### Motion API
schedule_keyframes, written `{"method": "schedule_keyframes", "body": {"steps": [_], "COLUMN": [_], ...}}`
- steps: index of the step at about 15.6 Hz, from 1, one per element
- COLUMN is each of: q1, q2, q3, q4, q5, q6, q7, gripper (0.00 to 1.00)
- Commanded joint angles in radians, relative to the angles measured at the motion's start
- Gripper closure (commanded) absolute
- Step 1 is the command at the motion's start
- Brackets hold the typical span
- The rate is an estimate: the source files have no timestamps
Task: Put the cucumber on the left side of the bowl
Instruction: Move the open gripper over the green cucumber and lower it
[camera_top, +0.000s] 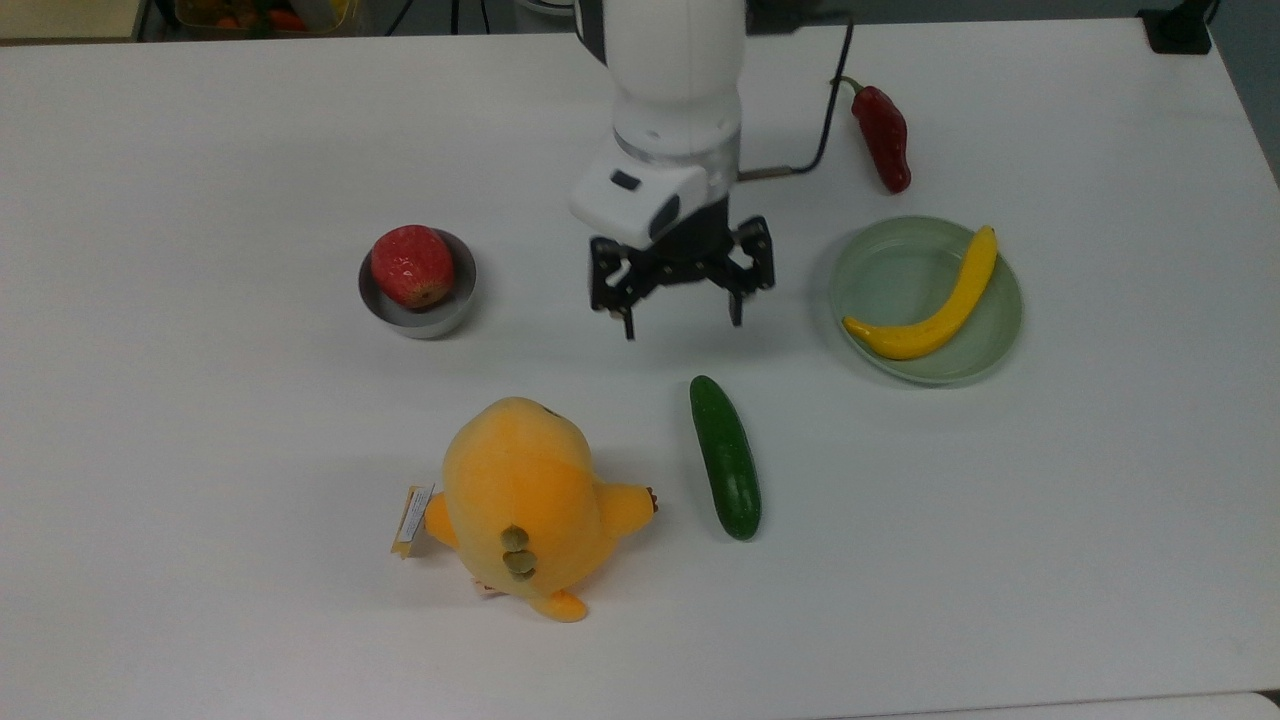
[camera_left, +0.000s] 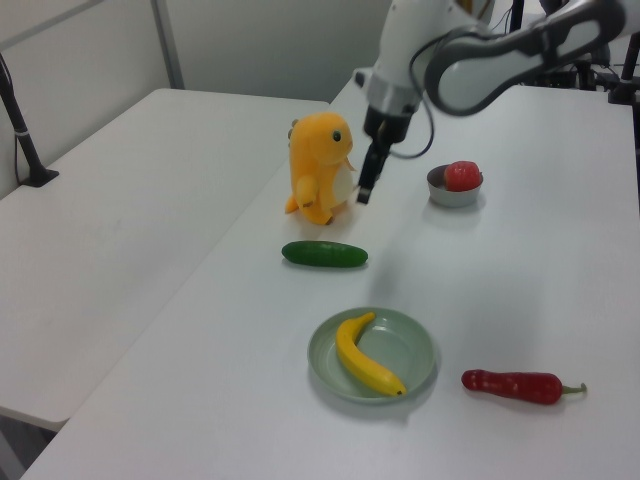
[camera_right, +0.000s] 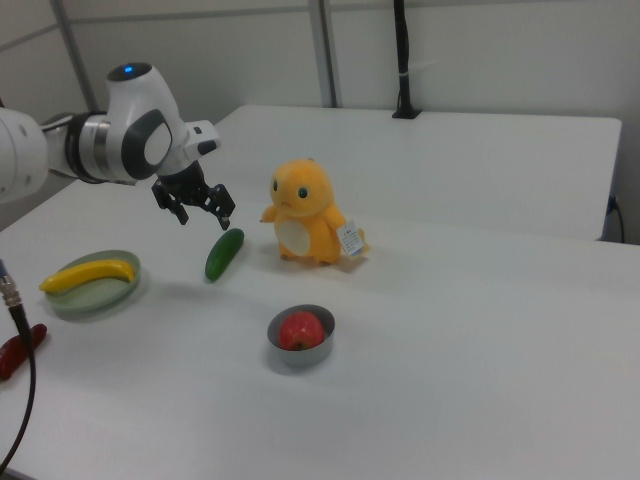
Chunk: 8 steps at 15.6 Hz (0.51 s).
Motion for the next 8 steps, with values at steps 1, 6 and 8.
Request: {"method": "schedule_keyframes", "body": {"steps": [1, 6, 8], "q1": [0.065, 0.087, 0.085], "q2": [0.090, 0.112, 0.126], "q3": [-0.013, -0.019, -0.019], "q4": [0.074, 0.074, 0.074], "q5": [-0.019, -0.045, -0.048], "q6": [0.074, 0.117, 0.131], "q7": [-0.013, -0.011, -0.011], "gripper": [0.00, 0.00, 0.00]}}
